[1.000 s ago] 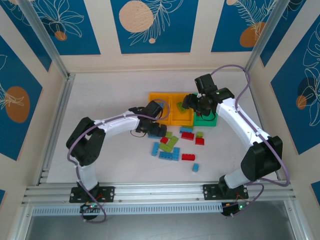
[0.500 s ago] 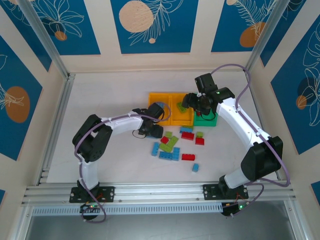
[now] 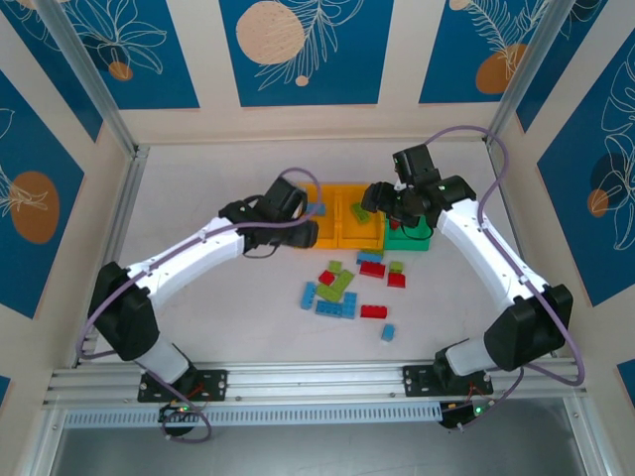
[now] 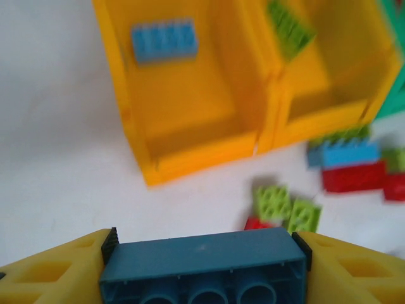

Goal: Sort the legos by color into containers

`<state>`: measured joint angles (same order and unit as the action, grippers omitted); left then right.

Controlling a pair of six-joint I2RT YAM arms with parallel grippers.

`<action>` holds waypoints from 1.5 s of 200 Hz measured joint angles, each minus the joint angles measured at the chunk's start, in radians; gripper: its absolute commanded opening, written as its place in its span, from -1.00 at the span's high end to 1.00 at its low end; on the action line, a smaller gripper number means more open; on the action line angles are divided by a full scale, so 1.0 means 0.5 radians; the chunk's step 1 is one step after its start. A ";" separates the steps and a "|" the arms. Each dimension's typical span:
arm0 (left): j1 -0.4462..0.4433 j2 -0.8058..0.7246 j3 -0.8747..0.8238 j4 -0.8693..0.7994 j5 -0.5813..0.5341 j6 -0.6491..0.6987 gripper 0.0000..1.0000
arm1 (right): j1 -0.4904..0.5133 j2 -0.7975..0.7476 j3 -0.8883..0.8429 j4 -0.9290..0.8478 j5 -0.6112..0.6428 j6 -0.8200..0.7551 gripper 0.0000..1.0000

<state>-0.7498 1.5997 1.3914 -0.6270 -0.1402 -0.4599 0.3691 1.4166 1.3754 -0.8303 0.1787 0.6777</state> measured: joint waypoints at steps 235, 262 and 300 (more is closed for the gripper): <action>0.147 -0.769 -0.157 0.311 0.392 0.991 -0.94 | 0.203 -0.018 -0.488 -0.208 -0.061 0.380 -0.50; 0.147 -1.041 -0.572 0.367 0.631 1.501 -1.00 | 0.203 0.245 -0.481 -0.179 -0.047 0.454 -0.51; 0.147 -1.237 -1.133 0.462 0.875 2.092 -1.00 | 0.195 0.608 -0.369 -0.154 0.054 0.517 -0.52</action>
<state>-0.6762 0.9813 0.8249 -0.3958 0.2974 0.5861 0.4667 1.7206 1.1912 -0.9073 0.2058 0.9360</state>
